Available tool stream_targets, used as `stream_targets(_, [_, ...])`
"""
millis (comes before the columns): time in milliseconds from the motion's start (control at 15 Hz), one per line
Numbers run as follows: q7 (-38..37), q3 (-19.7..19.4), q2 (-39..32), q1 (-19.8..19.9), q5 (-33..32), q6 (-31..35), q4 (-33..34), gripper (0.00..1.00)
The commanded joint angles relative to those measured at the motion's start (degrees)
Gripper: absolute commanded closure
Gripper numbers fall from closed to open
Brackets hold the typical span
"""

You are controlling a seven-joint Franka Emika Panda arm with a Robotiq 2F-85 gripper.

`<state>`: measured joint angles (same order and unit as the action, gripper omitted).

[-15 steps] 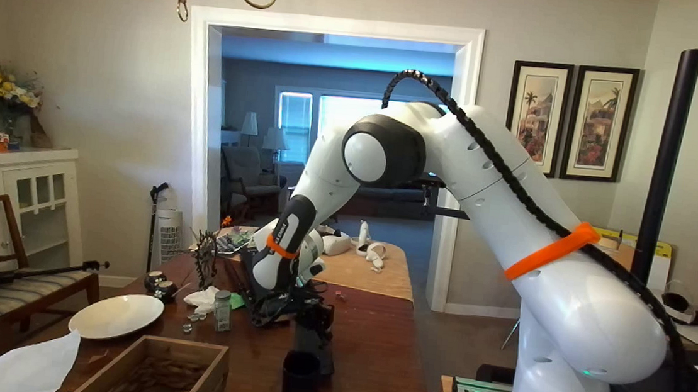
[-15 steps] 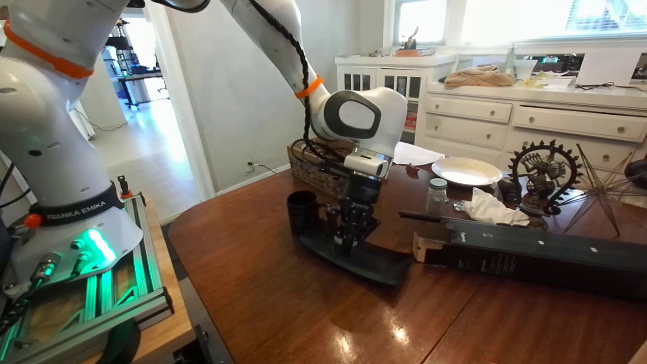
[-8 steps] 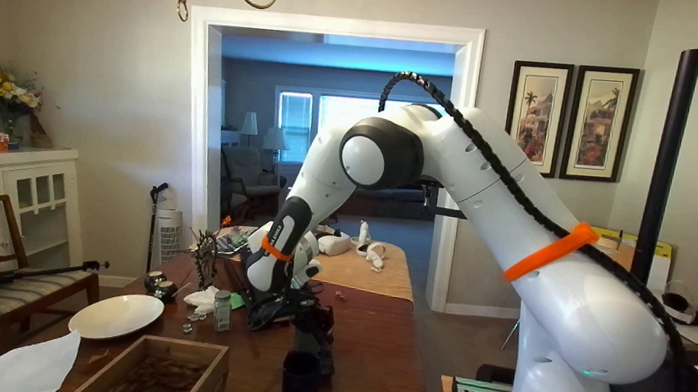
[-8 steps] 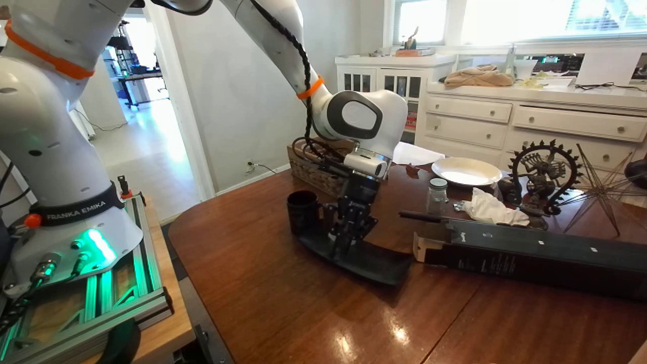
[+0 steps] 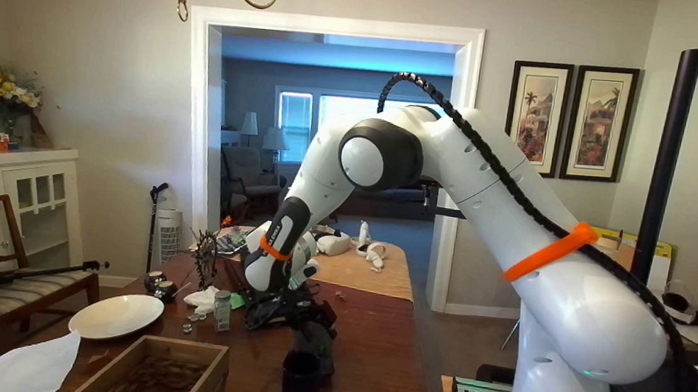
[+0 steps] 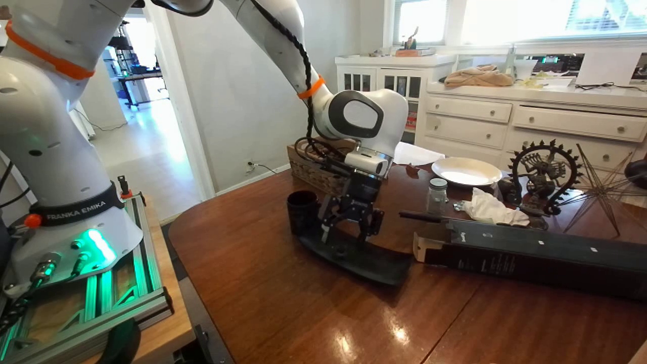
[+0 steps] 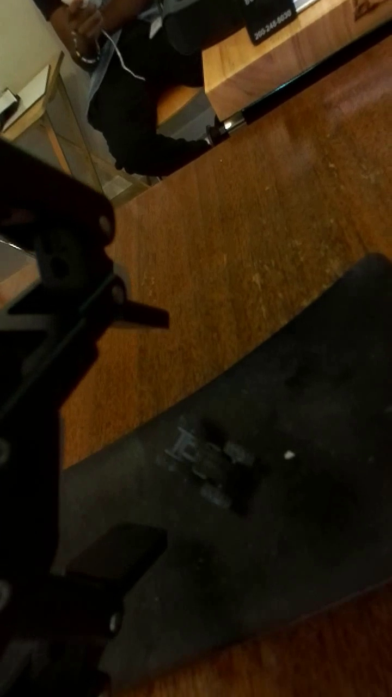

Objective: Pick up the toy on the tray and put it back down

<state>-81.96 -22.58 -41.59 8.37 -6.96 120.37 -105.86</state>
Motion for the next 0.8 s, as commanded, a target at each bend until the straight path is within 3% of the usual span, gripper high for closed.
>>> stream_targets(0, [-2.36, -0.03, 1.73, -0.35, -0.2, 5.78, -1.98, 0.0])
stream_targets(533, [-0.14, 0.62, 14.19, 0.03, 1.55, 16.16, -11.46, 0.0])
stream_targets(733, [7.96, 3.35, 20.67, 2.83, 4.53, 14.5, -14.95, 0.0])
